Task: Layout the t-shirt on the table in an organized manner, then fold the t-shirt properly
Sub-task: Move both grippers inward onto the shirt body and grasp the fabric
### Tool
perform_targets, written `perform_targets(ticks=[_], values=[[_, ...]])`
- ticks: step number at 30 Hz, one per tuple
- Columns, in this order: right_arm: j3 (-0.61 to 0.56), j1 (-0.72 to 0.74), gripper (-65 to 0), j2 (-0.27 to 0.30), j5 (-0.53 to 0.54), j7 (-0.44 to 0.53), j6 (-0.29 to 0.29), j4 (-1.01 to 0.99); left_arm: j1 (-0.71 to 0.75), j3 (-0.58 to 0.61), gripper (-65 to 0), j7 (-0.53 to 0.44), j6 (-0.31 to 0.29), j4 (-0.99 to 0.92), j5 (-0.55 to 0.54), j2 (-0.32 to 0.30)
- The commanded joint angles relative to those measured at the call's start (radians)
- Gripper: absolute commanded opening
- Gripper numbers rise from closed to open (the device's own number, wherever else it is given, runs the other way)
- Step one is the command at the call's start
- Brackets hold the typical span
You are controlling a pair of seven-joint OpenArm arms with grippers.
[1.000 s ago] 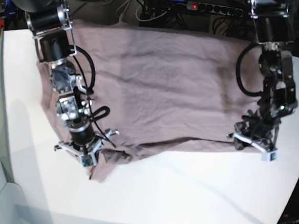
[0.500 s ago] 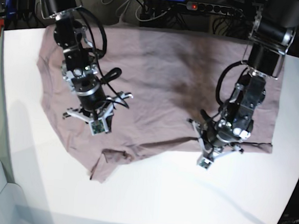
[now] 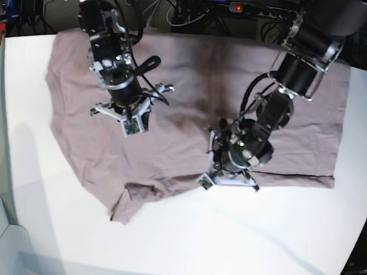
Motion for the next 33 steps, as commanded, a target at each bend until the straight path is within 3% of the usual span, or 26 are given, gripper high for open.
perform_targets(ticks=[1,6,9,18,33], values=[[0.002,-0.001,-65.0,-0.004,0.002,0.027,-0.004,0.018,-0.028,-0.006,-64.6,-0.019,0.005,-0.013,0.017,0.004],[0.008,-0.035,-65.0,-0.001,0.002,0.028,-0.004,0.018,-0.067,-0.008,-64.6,-0.068,0.005,-0.116,0.049,0.011],[0.008,-0.047,-65.0,0.033,0.002,0.03,-0.004,0.015,-0.102,-0.008,-64.6,-0.088,0.005,-0.164,0.051,0.007],[0.085,-0.041,-65.0,0.059,0.002,0.028,-0.004,-0.028,-0.134,-0.005,-64.6,-0.159,0.005,-0.234,0.052,-0.049],[0.107,0.023,-65.0,0.061,0.004,0.096,-0.004,-0.257,-0.13,-0.012,-64.6,-0.163,0.005,-0.233,0.051,-0.162]])
